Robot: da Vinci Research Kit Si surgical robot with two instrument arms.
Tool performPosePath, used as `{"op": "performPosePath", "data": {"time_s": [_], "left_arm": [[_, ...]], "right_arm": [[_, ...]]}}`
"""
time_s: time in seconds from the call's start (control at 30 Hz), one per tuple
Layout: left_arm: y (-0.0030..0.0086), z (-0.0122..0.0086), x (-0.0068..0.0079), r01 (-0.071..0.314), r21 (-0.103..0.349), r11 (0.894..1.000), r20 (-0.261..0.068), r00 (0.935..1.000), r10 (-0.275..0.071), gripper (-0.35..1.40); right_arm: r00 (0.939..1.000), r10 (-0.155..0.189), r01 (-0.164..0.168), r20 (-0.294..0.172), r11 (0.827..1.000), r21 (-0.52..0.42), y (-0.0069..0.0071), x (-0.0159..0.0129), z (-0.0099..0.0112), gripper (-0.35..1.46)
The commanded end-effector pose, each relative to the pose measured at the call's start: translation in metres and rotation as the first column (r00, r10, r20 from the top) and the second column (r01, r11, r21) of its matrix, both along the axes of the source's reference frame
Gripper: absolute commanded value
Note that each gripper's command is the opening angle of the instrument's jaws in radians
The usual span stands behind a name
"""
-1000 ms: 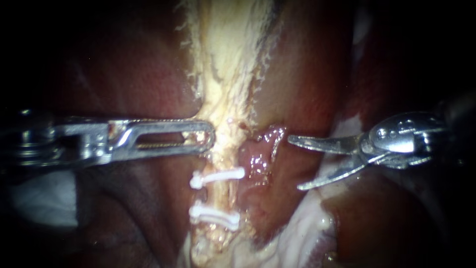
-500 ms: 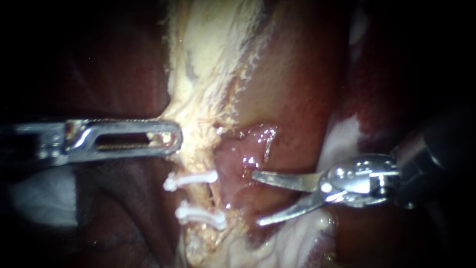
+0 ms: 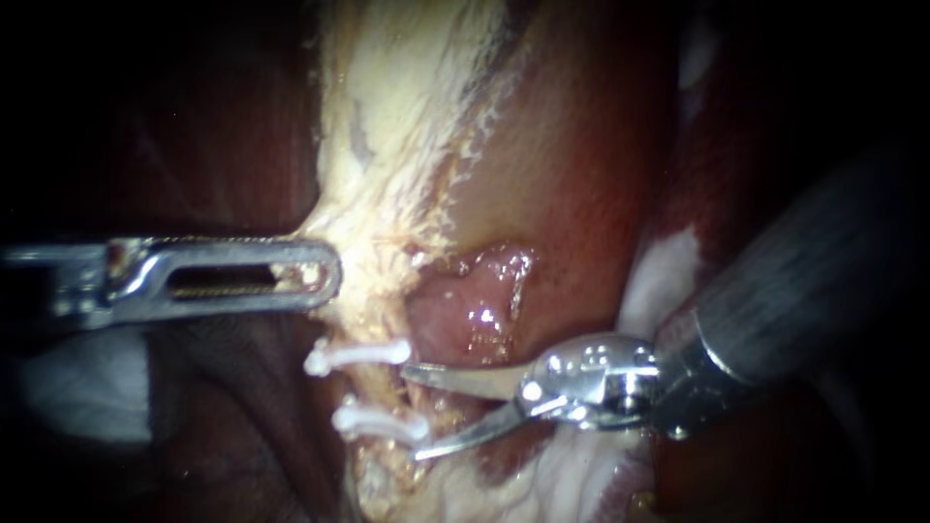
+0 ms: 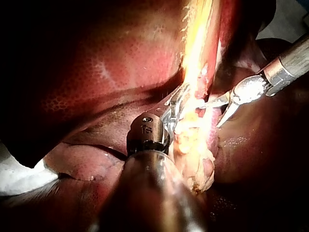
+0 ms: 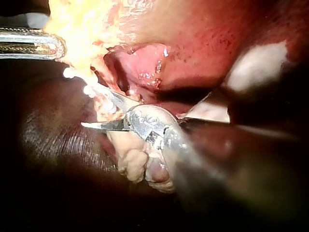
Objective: Go to the cutting position left tube
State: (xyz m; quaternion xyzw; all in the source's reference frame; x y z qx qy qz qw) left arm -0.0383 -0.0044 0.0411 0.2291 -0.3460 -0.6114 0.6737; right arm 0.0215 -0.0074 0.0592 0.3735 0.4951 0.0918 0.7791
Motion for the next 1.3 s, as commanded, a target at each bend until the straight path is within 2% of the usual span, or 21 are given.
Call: {"op": "performPosePath", "data": {"time_s": [0.03, 0.77, 1.17, 1.3], "left_arm": [[0.0, 0.0, 0.0, 0.0, 0.0, 1.0, -0.001, 1.0, 0.0, -0.35], [-0.0005, -0.0009, -0.0002, 0.004, -0.001, 1.0, 0.0, 1.0, -0.004, -0.35], [-0.0006, -0.001, -0.0003, 0.005, -0.001, 1.0, 0.0, 1.0, -0.005, -0.35], [-0.0006, -0.001, -0.0003, 0.005, -0.001, 1.0, 0.0, 1.0, -0.005, -0.35]], "right_arm": [[1.0, 0.002, -0.002, 0.001, 1.0, -0.001, 0.0, 0.0001, 0.0002, 1.43], [0.9999, -0.009, 0.009, 0.007, 1.0, 0.014, -0.0005, 0.003, 0.0021, 1.43], [0.9982, -0.058, 0.058, -0.019, 0.997, 0.044, -0.0013, 0.0055, 0.0033, 1.43], [0.9964, -0.07, 0.073, -0.048, 0.996, 0.06, -0.0014, 0.0057, 0.003, 1.43]]}}
